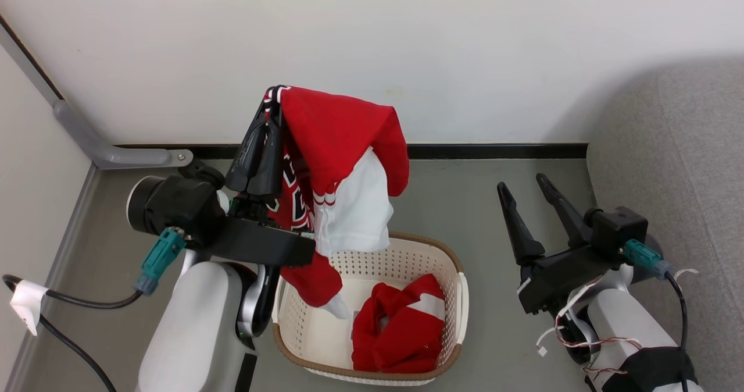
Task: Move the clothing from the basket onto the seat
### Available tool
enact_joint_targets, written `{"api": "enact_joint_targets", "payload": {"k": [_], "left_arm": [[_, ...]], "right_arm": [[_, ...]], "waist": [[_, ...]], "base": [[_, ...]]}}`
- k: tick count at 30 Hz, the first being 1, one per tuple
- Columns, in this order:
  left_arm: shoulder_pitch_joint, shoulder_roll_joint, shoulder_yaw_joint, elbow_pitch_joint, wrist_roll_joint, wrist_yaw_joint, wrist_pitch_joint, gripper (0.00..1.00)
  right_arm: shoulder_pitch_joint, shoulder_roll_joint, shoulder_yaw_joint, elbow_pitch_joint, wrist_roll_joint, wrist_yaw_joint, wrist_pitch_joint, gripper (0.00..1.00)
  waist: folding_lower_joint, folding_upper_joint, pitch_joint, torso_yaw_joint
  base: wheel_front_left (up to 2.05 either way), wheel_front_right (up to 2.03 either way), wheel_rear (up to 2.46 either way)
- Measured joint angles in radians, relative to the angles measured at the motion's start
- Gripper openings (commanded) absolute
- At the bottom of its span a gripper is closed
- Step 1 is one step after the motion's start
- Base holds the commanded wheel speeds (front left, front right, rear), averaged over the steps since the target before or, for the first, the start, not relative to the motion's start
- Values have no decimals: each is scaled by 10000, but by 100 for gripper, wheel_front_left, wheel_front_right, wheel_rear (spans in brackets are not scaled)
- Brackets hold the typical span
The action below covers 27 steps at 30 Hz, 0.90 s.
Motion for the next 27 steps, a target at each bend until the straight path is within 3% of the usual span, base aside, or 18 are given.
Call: {"api": "enact_joint_targets", "payload": {"k": [27], "left_arm": [[168,6,-341,1070,-426,188,0,0]], "right_arm": [[-12,21,109,-6,165,0,0,100]], "waist": [[0,0,219,-294]], "base": [[0,0,0]]}}
